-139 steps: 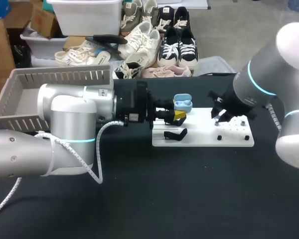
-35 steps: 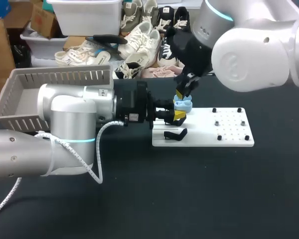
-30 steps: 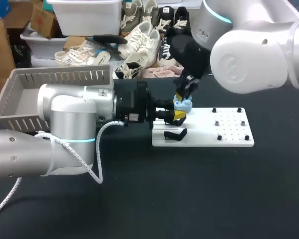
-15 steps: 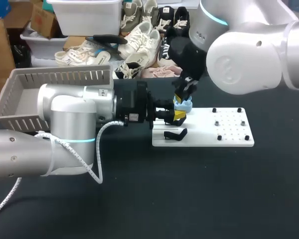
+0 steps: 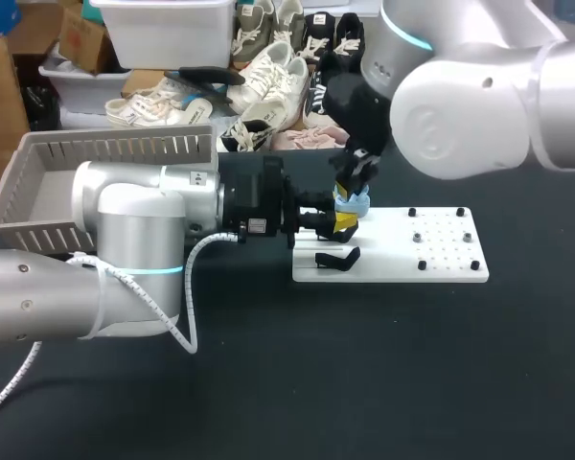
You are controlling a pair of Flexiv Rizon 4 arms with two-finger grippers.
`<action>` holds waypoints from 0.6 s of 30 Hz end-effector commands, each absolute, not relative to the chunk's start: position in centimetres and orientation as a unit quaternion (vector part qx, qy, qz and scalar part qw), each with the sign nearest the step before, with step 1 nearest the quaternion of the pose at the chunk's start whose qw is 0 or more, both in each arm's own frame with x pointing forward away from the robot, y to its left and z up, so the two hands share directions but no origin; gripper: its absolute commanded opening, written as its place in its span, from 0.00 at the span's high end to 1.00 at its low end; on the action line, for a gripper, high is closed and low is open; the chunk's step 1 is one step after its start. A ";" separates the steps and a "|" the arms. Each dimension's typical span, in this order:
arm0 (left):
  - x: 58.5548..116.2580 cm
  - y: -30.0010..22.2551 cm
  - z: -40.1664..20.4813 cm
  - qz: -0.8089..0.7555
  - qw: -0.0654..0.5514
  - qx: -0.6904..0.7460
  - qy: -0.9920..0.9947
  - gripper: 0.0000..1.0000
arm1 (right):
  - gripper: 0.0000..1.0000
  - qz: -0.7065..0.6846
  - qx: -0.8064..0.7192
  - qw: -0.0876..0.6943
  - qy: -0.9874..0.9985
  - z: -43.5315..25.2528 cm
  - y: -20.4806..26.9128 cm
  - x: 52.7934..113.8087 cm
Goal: Pick up each earbud case from the left stands, insert the matching earbuds, close the lid, and place the case in the box.
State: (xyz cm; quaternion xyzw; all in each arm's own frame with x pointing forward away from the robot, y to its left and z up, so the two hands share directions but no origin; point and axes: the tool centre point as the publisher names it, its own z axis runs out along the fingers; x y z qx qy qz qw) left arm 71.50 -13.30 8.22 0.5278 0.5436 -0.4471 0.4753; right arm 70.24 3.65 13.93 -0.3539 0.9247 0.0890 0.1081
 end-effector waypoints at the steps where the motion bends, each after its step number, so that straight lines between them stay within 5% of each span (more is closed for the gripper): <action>1: 71.5 -13.3 8.1 -0.447 0.477 0.527 0.543 1.00 | 1.00 0.088 -0.353 0.106 0.925 13.9 3.7 70.4; 18: 71.5 -13.3 8.1 -0.447 0.477 0.527 0.543 1.00 | 1.00 0.088 -0.352 0.104 0.926 13.8 3.5 70.7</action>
